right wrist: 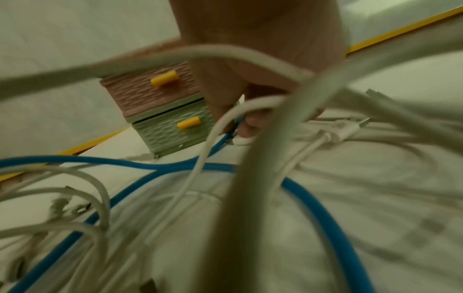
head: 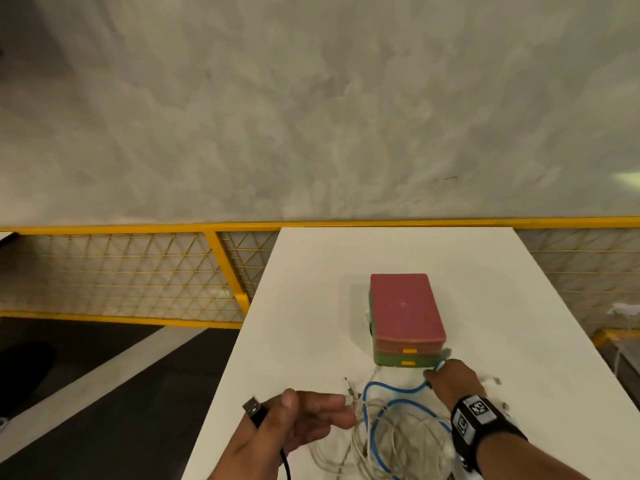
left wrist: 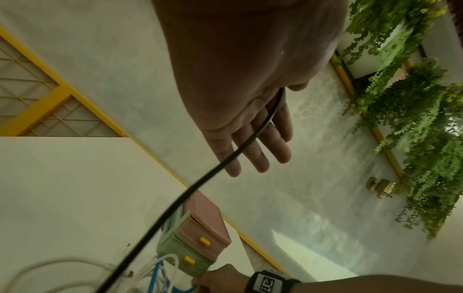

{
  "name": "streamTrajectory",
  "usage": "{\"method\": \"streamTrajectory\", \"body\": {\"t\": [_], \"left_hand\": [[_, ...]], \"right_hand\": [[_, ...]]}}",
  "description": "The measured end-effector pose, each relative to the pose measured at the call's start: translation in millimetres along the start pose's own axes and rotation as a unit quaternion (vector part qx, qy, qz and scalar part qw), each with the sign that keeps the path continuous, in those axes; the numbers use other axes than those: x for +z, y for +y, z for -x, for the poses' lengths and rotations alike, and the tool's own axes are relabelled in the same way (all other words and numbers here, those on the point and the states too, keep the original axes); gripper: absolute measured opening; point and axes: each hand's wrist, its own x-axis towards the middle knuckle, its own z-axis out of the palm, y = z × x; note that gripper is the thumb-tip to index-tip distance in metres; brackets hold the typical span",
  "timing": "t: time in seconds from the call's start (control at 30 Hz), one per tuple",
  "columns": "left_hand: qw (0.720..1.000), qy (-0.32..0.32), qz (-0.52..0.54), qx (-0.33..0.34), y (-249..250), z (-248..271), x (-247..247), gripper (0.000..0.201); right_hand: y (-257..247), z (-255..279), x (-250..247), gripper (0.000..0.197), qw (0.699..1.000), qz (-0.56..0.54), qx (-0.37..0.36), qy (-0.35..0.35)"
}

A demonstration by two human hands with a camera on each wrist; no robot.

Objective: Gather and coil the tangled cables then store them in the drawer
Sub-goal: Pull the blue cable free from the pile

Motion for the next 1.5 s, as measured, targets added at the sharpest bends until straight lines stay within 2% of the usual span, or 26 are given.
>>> {"method": "streamTrajectory", "body": {"t": [0.13,0.23,0.27,0.33,0.4,0.5,0.63,0.77,0.9,1.07,1.13,1.17,1.2,1.23,1.27,1.3,1.33,1.4,1.5], "left_hand": [[1.0,0.005,-0.009,-0.008,2.2,1.0,-2.4,0.084],[1.0,0.013,-0.002,-0.005,3.1,-1.8,7.9,0.082],[1.0,0.021,-0.002,0.002,5.3,-4.3,13.2,0.078],[0.999,0.031,-0.002,0.013,11.5,-7.9,28.7,0.06],[0.999,0.036,-0.016,0.021,17.5,-12.2,47.3,0.046],[0.999,0.019,-0.032,0.028,26.0,-18.8,75.4,0.038],[0.998,-0.03,-0.049,0.036,33.2,-24.0,104.8,0.054],[0.996,-0.082,-0.034,0.024,28.4,-26.2,129.2,0.057],[0.997,-0.076,0.008,0.024,24.5,-23.4,138.5,0.063],[0.993,-0.08,0.087,0.008,15.0,-17.9,134.2,0.062],[0.992,-0.074,0.102,-0.001,11.3,-16.1,131.1,0.056],[0.993,-0.066,0.101,0.003,10.6,-16.8,129.1,0.05],[0.994,-0.056,0.093,0.01,10.1,-18.1,126.8,0.045],[0.995,-0.045,0.084,0.017,10.6,-18.2,124.7,0.041],[0.996,-0.037,0.081,0.025,10.5,-18.6,122.4,0.041],[0.995,-0.035,0.086,0.029,10.7,-18.1,120.8,0.042],[0.994,-0.036,0.096,0.029,10.5,-17.0,119.6,0.043],[0.992,-0.052,0.117,0.011,9.1,-9.9,121.7,0.047],[0.99,-0.072,0.115,-0.029,0.7,7.6,123.5,0.046]], "right_hand": [[-1.1,-0.9,3.3,0.018,0.999,-0.037,0.017,0.01],[6.3,8.9,-7.8,0.023,0.981,-0.187,0.031,0.038],[5.9,14.2,-13.9,0.022,0.96,-0.272,0.029,0.059],[4.1,33.4,-30.4,0.018,0.898,-0.429,0.016,0.094],[-2.4,65.6,-51.9,0.017,0.856,-0.508,-0.043,0.087],[-16.3,120.8,-86.9,0.016,0.829,-0.53,-0.162,0.074],[-29.8,186.0,-124.4,0.009,0.799,-0.518,-0.299,0.056],[-28.0,232.0,-132.6,0.015,0.803,-0.451,-0.39,0.014],[-16.4,245.7,-124.8,0.022,0.819,-0.374,-0.435,0.001],[-8.9,248.1,-107.9,0.017,0.82,-0.404,-0.406,-0.019],[-5.4,248.6,-102.5,0.015,0.837,-0.369,-0.403,0.003],[-2.3,249.1,-101.2,0.012,0.857,-0.345,-0.383,0.014],[1.6,249.0,-98.9,0.01,0.882,-0.324,-0.341,0.018],[6.3,247.9,-94.1,0.02,0.909,-0.312,-0.277,-0.001],[10.9,246.6,-88.7,0.033,0.928,-0.312,-0.197,-0.05],[13.9,246.1,-83.0,0.043,0.927,-0.336,-0.115,-0.124],[13.2,246.9,-78.2,0.05,0.902,-0.374,-0.052,-0.208],[5.7,249.6,-72.6,0.052,0.82,-0.474,0.004,-0.32],[-12.8,245.6,-81.9,0.045,0.713,-0.6,0.03,-0.361]]}}
